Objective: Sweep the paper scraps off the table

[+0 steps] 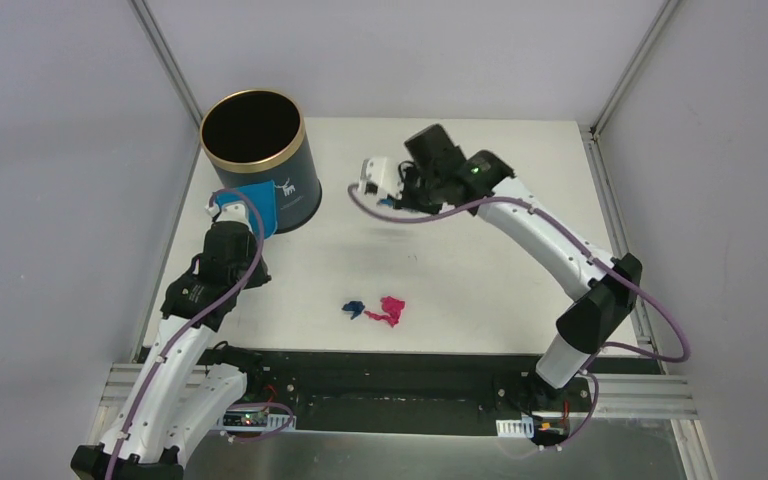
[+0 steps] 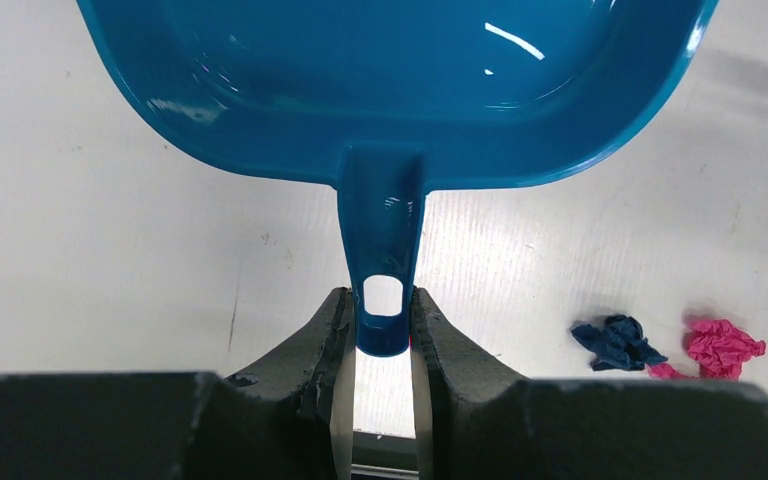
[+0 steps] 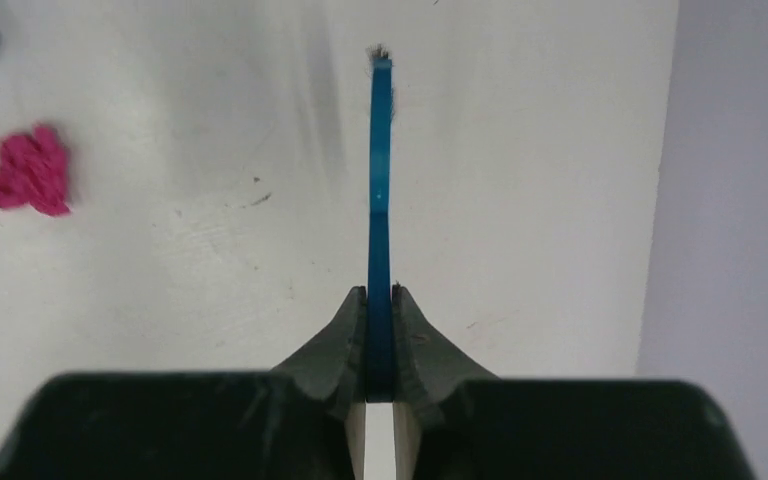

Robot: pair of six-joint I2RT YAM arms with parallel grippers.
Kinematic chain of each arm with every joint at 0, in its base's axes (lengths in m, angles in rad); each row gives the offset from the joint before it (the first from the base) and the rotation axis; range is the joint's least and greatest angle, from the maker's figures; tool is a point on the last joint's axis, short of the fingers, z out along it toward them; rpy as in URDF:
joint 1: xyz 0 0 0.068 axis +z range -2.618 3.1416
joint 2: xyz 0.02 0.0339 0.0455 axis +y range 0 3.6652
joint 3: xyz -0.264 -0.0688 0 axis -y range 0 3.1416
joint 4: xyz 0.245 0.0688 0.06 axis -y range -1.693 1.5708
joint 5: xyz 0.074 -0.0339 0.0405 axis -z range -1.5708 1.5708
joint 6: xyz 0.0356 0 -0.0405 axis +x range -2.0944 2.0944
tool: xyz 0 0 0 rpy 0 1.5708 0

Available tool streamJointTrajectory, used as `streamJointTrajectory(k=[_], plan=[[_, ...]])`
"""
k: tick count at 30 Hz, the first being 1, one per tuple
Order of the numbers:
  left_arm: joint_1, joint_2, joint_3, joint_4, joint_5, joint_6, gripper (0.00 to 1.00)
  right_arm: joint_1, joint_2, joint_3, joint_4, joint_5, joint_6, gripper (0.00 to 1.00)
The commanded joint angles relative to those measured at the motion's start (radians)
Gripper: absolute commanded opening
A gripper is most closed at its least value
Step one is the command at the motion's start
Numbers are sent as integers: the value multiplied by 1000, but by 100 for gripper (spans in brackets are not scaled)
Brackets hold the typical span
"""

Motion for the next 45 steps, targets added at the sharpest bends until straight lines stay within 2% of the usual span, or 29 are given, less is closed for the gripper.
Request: streamJointTrajectory(k=[1, 4, 6, 10, 17, 21, 26, 31, 34, 40, 43, 45], plan=[[2, 14, 0, 48, 29, 11, 0, -51, 26, 208, -245, -317, 307, 0], [2, 29, -1, 52, 39, 13, 0, -47, 71, 218, -374, -539, 363, 0], [2, 37, -1, 54, 43, 14, 0, -37, 103, 205, -414, -631, 390, 0], [2, 43, -5, 60, 43, 16, 0, -32, 160, 209, -425, -768, 423, 0], [2, 47, -10, 62, 27, 8, 0, -32, 377, 371, -503, -961, 446, 0], [2, 55, -12, 65, 32, 10, 0, -60, 473, 393, -428, -964, 568, 0], [2, 58, -21, 89, 77, 33, 0, -160, 525, 375, -307, -875, 719, 0], [2, 84, -19, 100, 102, 48, 0, -266, 531, 346, -294, -846, 769, 0], [2, 99, -19, 113, 117, 60, 0, -335, 521, 321, -343, -842, 747, 0], [2, 132, -10, 125, 185, 89, 0, -565, 483, 240, -408, -826, 664, 0], [2, 137, -11, 135, 220, 99, 0, -641, 409, 203, -411, -802, 593, 0], [2, 137, -10, 139, 229, 101, 0, -648, 305, 170, -409, -816, 544, 0]])
